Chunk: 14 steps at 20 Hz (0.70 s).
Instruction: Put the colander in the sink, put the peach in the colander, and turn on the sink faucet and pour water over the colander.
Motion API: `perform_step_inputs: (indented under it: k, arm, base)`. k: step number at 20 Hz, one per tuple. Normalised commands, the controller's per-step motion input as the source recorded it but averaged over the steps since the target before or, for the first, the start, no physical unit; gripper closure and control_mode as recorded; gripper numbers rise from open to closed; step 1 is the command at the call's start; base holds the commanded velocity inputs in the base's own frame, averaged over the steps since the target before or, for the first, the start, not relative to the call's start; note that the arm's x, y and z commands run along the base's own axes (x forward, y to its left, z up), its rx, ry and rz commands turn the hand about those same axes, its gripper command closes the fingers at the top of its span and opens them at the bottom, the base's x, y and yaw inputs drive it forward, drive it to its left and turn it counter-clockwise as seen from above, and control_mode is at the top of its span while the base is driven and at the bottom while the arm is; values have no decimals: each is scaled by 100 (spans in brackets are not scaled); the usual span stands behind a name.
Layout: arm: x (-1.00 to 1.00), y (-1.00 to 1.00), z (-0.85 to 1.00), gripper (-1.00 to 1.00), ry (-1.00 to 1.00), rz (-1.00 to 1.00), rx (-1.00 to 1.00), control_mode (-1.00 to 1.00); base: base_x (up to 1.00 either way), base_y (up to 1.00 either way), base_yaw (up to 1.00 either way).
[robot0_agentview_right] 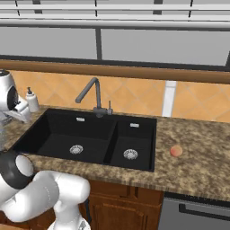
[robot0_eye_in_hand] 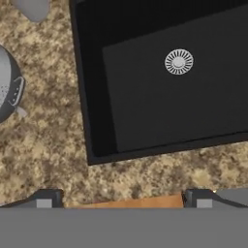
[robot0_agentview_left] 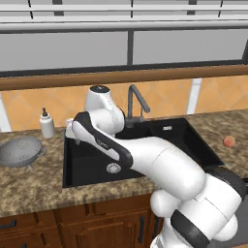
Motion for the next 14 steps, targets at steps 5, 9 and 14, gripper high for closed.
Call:
perform_step_inputs:
  k: [5,9,14]
  arm:
    - [58,70,-28,-100,16,-4,-10,-100]
    - [63,67,-23,-100,9,-7,-4,-100]
    - [43,59,-41,-100,1,-6,0,-100]
  base:
    - [0,0,0]
    - [0,0,0]
    - [0,0,0]
